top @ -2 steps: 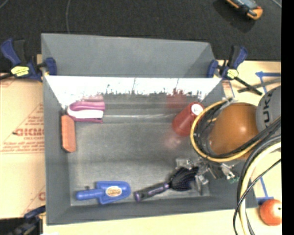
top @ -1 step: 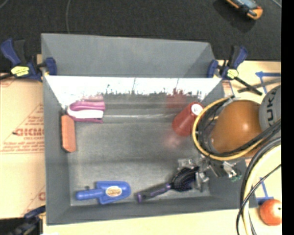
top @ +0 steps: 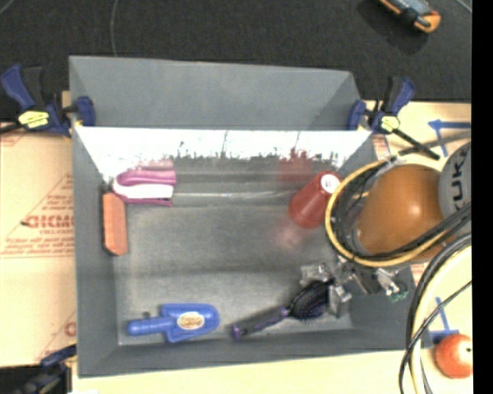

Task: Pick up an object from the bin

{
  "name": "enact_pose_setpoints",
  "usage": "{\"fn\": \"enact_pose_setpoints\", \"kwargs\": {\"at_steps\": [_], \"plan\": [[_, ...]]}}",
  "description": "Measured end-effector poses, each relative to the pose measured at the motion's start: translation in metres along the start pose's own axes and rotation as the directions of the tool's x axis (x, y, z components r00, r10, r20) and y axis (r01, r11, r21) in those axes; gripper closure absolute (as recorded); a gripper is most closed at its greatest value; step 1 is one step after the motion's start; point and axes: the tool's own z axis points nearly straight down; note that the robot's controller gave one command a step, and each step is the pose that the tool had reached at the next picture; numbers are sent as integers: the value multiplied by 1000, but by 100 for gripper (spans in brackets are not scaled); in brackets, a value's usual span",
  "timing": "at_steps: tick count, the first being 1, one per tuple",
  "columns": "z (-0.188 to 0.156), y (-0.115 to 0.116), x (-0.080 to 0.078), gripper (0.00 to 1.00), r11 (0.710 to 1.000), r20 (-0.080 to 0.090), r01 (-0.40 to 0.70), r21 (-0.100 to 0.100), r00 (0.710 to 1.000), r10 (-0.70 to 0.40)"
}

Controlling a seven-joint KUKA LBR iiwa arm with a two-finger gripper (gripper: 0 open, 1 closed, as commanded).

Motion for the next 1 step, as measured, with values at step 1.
{"fn": "enact_pose_setpoints", "kwargs": {"at_steps": [1], "plan": [[-44, 0, 0, 100, 1000, -6, -3, -5, 1000, 3]]}}
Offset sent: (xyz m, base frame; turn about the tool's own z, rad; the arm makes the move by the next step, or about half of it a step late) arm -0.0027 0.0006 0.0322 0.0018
